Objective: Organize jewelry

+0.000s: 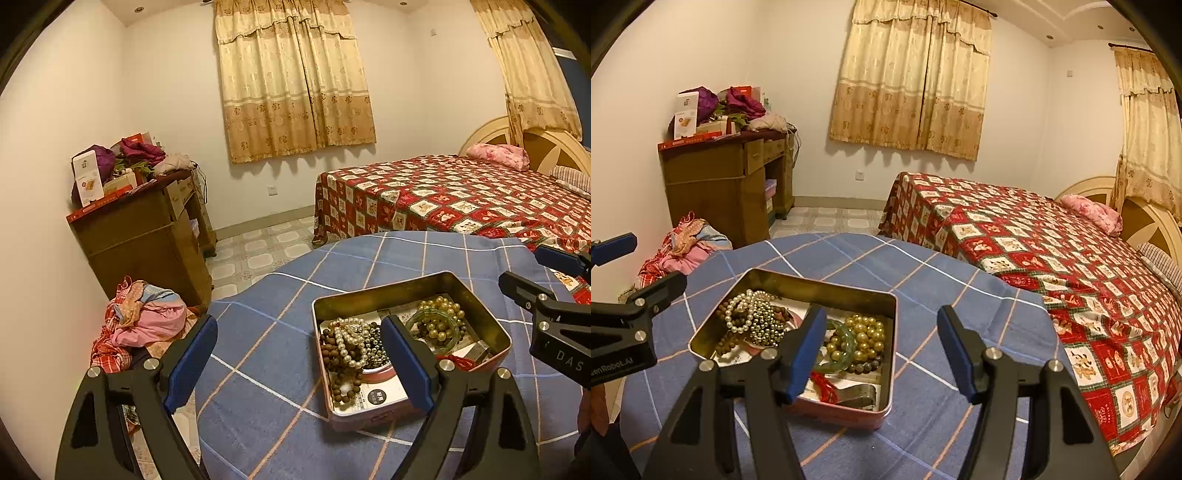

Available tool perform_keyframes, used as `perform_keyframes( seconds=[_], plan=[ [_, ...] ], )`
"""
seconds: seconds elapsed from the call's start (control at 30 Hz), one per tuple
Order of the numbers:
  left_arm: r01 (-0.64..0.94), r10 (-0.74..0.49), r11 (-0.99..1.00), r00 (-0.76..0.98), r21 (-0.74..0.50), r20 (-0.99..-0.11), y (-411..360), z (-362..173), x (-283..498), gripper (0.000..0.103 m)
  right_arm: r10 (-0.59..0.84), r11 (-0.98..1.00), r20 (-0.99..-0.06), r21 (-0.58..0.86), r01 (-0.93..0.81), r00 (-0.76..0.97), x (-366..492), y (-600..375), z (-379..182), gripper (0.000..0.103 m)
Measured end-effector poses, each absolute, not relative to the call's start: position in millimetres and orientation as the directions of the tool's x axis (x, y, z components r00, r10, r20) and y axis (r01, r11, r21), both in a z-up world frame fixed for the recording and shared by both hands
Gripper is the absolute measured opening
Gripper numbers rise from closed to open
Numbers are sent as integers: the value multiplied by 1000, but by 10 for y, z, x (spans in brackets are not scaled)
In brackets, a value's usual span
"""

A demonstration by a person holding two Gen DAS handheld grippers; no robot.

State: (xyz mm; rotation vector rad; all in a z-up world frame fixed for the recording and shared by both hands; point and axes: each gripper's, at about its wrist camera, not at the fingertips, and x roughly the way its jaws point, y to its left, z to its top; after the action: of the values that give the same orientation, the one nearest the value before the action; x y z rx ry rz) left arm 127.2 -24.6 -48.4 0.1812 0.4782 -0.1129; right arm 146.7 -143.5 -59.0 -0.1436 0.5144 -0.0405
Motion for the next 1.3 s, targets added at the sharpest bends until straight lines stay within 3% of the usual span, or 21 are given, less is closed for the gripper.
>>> perform_keyframes(
  seconds=[1.3],
  plan=[
    [133,-35,973,892,188,-450,-293,-416,1264,90,-72,989,-477,-145,3,876,1450,-1462,-530,68]
  ],
)
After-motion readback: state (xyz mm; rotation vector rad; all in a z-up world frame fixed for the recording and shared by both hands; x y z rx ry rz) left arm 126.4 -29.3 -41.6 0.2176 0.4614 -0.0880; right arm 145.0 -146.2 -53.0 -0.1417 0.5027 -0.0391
